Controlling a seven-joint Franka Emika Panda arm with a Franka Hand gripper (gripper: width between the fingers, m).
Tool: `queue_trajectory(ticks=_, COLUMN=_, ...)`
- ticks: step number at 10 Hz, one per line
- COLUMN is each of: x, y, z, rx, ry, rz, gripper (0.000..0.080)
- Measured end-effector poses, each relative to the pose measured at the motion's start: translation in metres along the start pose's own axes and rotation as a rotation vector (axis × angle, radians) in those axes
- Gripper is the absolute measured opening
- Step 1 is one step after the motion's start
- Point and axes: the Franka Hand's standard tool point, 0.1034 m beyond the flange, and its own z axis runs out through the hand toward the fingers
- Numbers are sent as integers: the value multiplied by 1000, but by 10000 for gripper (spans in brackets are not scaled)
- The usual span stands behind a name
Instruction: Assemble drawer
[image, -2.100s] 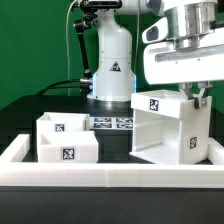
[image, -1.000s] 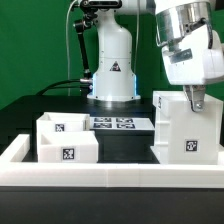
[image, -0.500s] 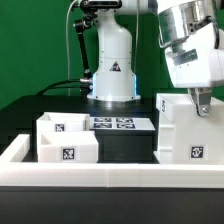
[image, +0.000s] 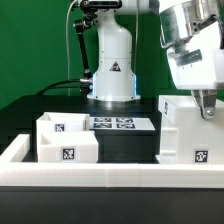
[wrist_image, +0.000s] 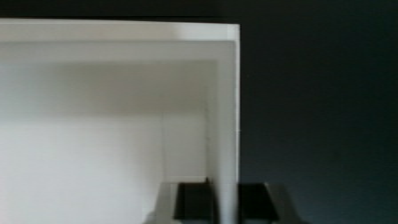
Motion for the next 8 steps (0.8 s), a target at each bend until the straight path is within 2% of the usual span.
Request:
queue_trajectory(ticks=1, x=0, y=0, z=0, rx=0, ry=0, rz=-7, gripper=164)
queue_trajectory(ticks=3, x=-2, y=1, z=1, rx=-1, ry=0, rz=-18, gripper=465)
queue_trajectory(ticks=4, x=-3, y=2, z=0, rx=0, ry=-2, rz=-76, gripper=585)
queue_trajectory(ticks=5, x=-2, y=7, z=-2, rx=-7, ry=-10, rz=-144, gripper=585)
queue_trajectory(ticks=6, x=-1, y=8, z=-7, rx=-14, ry=-27, rz=-215, gripper=634)
queue_trajectory(ticks=8, x=-2, y=7, z=-28, rx=19, ry=-41, rz=-361, gripper=648)
